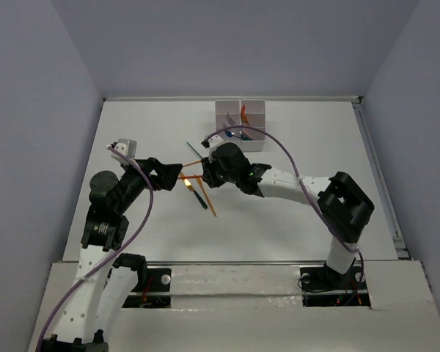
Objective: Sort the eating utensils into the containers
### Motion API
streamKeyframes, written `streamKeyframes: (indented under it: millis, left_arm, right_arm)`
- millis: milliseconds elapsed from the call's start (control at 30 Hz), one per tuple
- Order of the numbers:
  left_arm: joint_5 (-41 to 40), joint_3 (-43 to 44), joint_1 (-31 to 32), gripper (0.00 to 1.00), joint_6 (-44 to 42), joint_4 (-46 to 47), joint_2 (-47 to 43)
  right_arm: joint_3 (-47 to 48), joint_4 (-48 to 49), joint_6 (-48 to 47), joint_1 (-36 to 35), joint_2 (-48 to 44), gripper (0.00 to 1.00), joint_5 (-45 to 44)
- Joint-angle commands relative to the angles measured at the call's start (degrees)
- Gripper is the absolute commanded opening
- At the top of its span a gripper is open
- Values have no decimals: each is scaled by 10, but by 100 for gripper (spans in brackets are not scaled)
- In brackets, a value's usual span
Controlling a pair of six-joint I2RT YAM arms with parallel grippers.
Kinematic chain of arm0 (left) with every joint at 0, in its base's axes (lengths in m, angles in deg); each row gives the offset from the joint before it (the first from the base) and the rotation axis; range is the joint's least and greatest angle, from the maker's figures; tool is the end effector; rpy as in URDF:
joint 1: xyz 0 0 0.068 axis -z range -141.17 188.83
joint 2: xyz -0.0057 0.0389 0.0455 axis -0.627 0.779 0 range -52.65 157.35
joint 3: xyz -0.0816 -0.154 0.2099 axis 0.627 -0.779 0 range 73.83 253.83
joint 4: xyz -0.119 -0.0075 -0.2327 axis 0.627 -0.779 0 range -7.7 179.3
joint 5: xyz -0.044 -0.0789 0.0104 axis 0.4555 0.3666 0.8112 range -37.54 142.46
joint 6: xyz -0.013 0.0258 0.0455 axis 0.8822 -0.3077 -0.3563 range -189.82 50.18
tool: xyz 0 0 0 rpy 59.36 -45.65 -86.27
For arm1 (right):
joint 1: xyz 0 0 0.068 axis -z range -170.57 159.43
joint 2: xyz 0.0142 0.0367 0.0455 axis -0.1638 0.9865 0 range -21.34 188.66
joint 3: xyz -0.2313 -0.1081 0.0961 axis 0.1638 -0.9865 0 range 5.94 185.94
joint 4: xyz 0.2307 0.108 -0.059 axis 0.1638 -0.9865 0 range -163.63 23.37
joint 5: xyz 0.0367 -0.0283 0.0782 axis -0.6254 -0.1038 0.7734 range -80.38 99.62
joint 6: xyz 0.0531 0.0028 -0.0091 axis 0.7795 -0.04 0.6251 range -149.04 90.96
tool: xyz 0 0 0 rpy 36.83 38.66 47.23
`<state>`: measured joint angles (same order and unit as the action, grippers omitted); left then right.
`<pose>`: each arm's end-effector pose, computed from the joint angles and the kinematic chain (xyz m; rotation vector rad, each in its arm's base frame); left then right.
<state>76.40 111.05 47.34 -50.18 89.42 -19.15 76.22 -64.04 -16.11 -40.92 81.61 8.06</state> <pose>0.1430 -0.0360 0.3423 0.1948 1.5389 -0.7045 0.2641 0.3171 0.2340 -0.6768 2.0516 0.6280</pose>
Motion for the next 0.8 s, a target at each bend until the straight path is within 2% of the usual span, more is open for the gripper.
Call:
streamKeyframes:
  millis: [0, 367, 733, 767]
  left_arm:
    - [14, 15, -3, 99, 5, 20, -10]
    - [23, 13, -3, 99, 6, 22, -14]
    - [30, 12, -3, 99, 8, 23, -14]
    - [31, 12, -3, 99, 7, 23, -14]
  right_arm:
    - [87, -136, -14, -36, 60, 40, 11]
    - [200, -206, -29, -54, 187, 44, -8]
    - [259, -252, -46, -77, 246, 41, -52]
    - [271, -263, -48, -77, 250, 38, -51]
